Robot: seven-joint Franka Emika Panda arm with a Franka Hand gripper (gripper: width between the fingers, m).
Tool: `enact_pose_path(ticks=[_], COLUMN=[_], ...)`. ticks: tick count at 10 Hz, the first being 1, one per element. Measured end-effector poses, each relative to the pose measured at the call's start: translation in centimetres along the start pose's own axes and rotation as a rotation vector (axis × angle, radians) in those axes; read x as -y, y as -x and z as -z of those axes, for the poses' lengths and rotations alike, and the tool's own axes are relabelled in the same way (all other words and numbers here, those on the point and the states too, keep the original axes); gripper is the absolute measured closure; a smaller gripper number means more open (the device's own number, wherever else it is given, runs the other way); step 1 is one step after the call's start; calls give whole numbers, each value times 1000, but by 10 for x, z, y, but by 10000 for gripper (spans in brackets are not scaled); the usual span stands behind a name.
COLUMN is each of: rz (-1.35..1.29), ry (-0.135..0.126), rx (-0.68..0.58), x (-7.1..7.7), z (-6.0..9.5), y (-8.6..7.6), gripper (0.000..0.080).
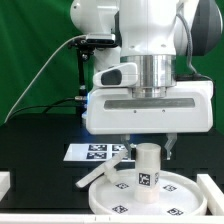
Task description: Assemble round table
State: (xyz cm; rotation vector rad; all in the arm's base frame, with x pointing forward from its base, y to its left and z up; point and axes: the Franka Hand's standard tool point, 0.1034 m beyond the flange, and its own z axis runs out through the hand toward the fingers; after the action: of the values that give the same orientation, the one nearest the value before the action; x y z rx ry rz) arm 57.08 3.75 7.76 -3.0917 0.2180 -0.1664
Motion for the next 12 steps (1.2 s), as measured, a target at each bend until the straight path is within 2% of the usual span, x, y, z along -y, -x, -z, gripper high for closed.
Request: enact_pose_path(ticks=[5,8,10,12], rz=[-623,-784,-989,-1255], ry=[-1,2,5,-10], rx=[21,26,39,65], x=[-6,-7,-6,-6], z=[0,0,0,-1], y=[2,3,5,6], gripper=[397,396,396,396])
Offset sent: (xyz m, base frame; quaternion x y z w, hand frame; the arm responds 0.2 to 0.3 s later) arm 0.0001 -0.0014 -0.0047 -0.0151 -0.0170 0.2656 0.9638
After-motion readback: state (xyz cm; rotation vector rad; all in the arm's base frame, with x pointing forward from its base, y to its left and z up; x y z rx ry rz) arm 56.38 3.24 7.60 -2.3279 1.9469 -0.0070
